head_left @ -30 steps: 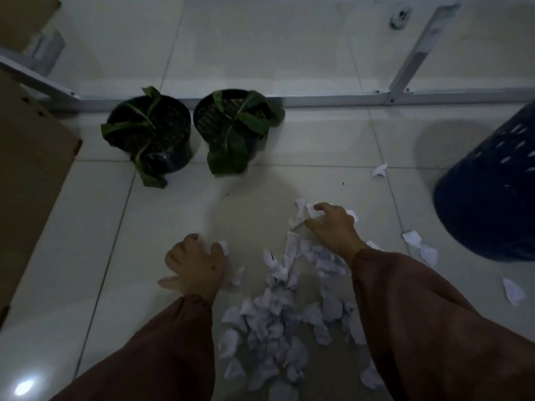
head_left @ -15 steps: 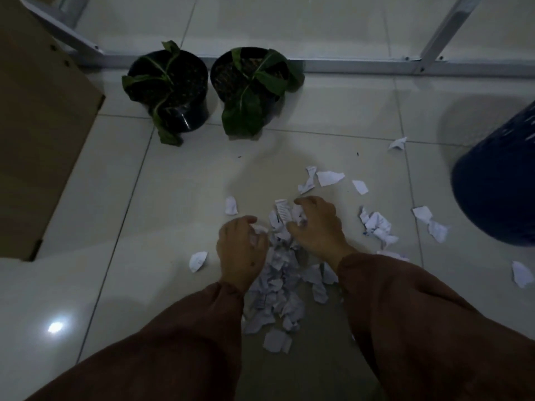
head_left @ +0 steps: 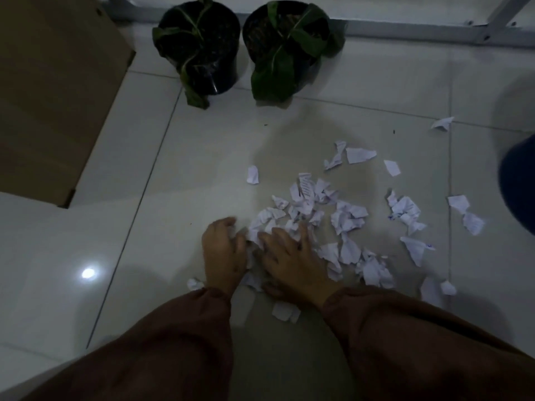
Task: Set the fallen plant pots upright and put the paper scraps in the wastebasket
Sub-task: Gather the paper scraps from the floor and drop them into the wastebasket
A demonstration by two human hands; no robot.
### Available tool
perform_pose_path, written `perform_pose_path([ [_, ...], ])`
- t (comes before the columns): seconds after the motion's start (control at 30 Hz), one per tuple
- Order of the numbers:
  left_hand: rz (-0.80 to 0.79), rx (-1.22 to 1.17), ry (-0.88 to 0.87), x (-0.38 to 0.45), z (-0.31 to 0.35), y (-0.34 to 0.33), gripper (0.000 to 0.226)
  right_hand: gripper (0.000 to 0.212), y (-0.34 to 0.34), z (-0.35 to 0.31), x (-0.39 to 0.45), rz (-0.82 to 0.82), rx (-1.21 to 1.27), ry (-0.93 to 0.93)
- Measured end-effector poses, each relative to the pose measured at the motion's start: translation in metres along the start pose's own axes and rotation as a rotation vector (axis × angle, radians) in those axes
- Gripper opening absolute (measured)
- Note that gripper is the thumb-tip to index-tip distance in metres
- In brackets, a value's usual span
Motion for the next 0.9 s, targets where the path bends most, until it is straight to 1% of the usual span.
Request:
perform_pose_path([
  [0.07, -0.046, -0.034, -0.086, 0.000, 0.007, 0.001, 0.026, 0.056, 0.006, 0.013, 0.005, 0.016, 0.021, -0.106],
  [0.13, -0.005, 0.050, -0.144, -0.002, 0.005, 0.004, 0.030, 0.054, 0.014, 0.026, 0.010, 0.065, 0.098, -0.168],
  [0.17, 0.041, 0.115, -0.122, -0.002, -0.001, 0.007, 0.036, 0.056, 0.017, 0.029, 0.012, 0.090, 0.128, -0.163],
  [0.2, 0.089, 0.160, -0.026, -0.004, -0.011, 0.011, 0.041, 0.060, 0.018, 0.028, 0.012, 0.106, 0.137, -0.130],
  [0.27, 0.131, 0.169, 0.261, -0.017, -0.036, 0.015, 0.044, 0.073, 0.014, 0.018, 0.011, 0.112, 0.112, -0.019],
  [0.3, 0.125, 0.158, 0.355, -0.026, -0.046, 0.014, 0.046, 0.078, 0.010, 0.011, 0.008, 0.095, 0.094, 0.039],
  [0.33, 0.116, 0.152, 0.381, -0.036, -0.050, 0.011, 0.051, 0.083, 0.005, 0.002, 0.006, 0.070, 0.077, 0.094],
  [0.4, 0.088, 0.165, 0.316, -0.050, -0.050, 0.003, 0.062, 0.087, -0.006, -0.012, 0.001, 0.015, 0.021, 0.184],
  [0.43, 0.046, 0.173, 0.291, -0.054, -0.051, -0.003, 0.061, 0.087, -0.010, -0.016, -0.001, -0.003, -0.011, 0.210],
  [0.5, -0.083, 0.215, 0.272, -0.053, -0.051, -0.020, 0.060, 0.083, -0.013, -0.016, -0.003, -0.009, -0.061, 0.211],
  [0.53, -0.122, 0.244, 0.236, -0.050, -0.049, -0.027, 0.061, 0.080, -0.013, -0.012, -0.002, 0.010, -0.075, 0.183],
  [0.63, -0.155, 0.234, 0.079, -0.036, -0.029, -0.037, 0.058, 0.067, -0.003, 0.017, 0.003, 0.083, -0.065, -0.023],
  [0.67, -0.170, 0.199, 0.016, -0.030, -0.020, -0.038, 0.057, 0.064, 0.002, 0.030, 0.005, 0.105, -0.047, -0.097],
  [0.73, -0.187, 0.088, -0.111, -0.017, -0.002, -0.040, 0.053, 0.060, 0.010, 0.054, 0.004, 0.170, 0.054, -0.184],
  [0.77, -0.195, 0.056, -0.163, -0.011, 0.006, -0.040, 0.051, 0.061, 0.014, 0.065, 0.003, 0.195, 0.128, -0.216],
  [0.83, -0.176, 0.070, -0.232, -0.001, 0.017, -0.041, 0.052, 0.066, 0.017, 0.086, -0.003, 0.205, 0.248, -0.317],
  [0.9, -0.121, 0.067, -0.201, 0.007, 0.020, -0.041, 0.057, 0.073, 0.014, 0.104, -0.010, 0.198, 0.383, -0.479],
])
Point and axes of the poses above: each hand's wrist, its own x-axis towards the middle knuckle, its own y-axis out of the back of the hand, z = x × y, the point moved 5 cm from there along x, towards the middle knuckle, and after that the axes turned 10 degrees about -z, right-handed, at the moved point
